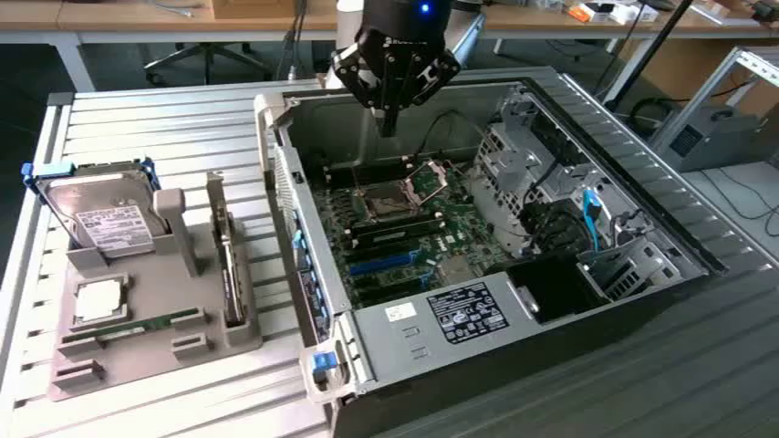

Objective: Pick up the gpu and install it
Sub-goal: 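Reach for the gpu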

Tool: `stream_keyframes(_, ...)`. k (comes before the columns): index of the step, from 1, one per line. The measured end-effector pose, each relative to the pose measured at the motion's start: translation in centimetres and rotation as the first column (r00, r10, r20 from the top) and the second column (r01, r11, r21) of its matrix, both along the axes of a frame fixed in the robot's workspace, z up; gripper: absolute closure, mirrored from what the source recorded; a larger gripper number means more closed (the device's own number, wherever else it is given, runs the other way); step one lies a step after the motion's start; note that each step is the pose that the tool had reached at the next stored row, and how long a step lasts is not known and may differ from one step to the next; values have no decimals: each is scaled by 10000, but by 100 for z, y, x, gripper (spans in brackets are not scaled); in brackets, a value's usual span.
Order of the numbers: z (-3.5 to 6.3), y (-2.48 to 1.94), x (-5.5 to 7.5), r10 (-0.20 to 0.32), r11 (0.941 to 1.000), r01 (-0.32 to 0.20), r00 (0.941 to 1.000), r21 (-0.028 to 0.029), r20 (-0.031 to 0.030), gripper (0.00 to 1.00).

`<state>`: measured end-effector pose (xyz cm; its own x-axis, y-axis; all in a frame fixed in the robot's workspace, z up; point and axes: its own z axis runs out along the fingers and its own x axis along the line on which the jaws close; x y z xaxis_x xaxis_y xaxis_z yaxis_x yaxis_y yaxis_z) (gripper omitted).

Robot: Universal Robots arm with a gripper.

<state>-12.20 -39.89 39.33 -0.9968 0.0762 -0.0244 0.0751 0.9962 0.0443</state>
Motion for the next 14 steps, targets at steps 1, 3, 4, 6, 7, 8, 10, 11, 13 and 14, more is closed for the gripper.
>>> stream_keyframes(1, 0, 0, 0, 0, 10000, 0, 10000, 0, 0, 89)
stream_keyframes(3, 0, 0, 0, 0, 10000, 0, 10000, 1, 1, 89)
stream_keyframes(4, 0, 0, 0, 0, 10000, 0, 10000, 0, 0, 89)
stream_keyframes(6, 0, 0, 0, 0, 10000, 0, 10000, 0, 0, 89)
stream_keyframes(7, 0, 0, 0, 0, 10000, 0, 10000, 0, 0, 89)
stream_keyframes(8, 0, 0, 0, 0, 10000, 0, 10000, 0, 0, 89)
stream_keyframes(10, 0, 0, 0, 0, 10000, 0, 10000, 0, 0, 89)
stream_keyframes(11, 0, 0, 0, 0, 10000, 0, 10000, 1, 1, 89)
stream_keyframes(13, -1, 0, -17, -2, 10000, 2, 10000, 2, 1, 89)
stream_keyframes(14, -1, 0, -26, 0, 10000, 0, 10000, 2, 1, 89)
